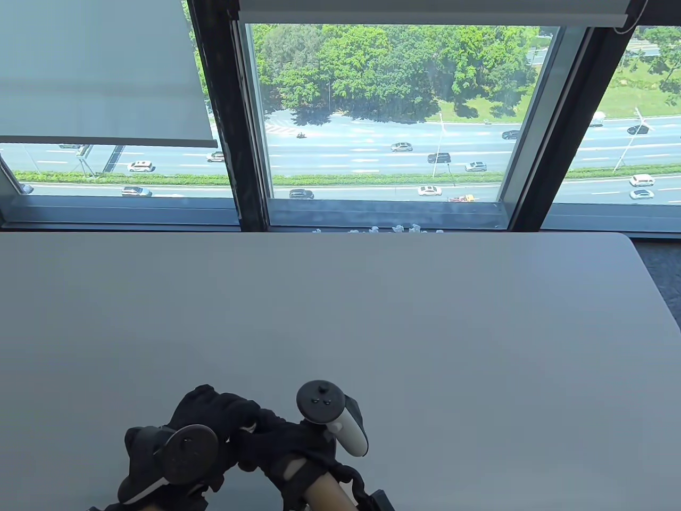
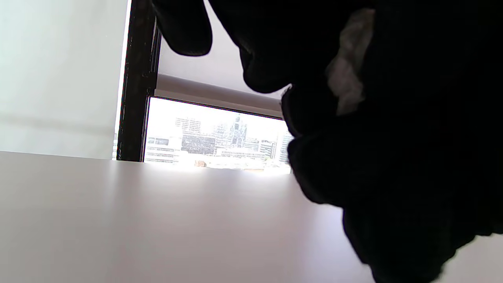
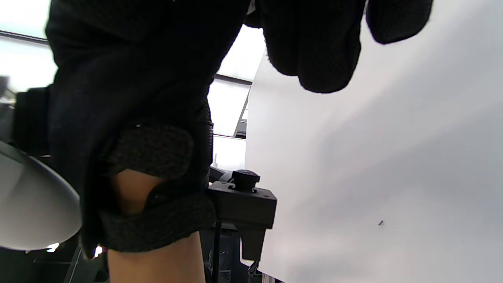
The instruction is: Squeeze kitchen paper into compact ball
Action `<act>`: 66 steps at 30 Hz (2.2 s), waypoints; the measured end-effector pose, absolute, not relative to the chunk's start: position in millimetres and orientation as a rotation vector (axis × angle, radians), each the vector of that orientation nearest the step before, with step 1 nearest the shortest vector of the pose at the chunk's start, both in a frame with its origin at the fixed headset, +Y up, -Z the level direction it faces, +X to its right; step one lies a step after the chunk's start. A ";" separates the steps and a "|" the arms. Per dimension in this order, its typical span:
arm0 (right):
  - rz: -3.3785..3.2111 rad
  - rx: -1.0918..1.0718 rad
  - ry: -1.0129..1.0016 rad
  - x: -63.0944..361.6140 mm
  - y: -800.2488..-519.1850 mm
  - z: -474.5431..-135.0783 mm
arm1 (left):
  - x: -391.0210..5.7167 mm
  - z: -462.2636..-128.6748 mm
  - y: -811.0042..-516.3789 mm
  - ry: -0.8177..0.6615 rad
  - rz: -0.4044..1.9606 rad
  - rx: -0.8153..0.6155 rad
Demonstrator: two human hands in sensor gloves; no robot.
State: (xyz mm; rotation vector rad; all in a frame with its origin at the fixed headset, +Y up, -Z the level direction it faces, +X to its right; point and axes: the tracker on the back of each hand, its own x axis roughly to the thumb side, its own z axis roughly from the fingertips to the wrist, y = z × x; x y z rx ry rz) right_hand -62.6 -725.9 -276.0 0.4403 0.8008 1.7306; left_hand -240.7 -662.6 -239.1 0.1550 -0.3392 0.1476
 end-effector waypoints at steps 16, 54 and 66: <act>1.640 0.481 0.740 -57.2 -725.6 -285.1 | -242.1 -239.2 -658.2 -0.355 0.232 0.134; 1.617 0.369 0.763 -47.9 -732.7 -290.3 | -235.5 -236.6 -661.5 -0.397 0.186 0.122; 1.599 0.468 0.878 -56.9 -736.7 -287.4 | -242.8 -240.6 -658.8 -0.335 0.197 0.139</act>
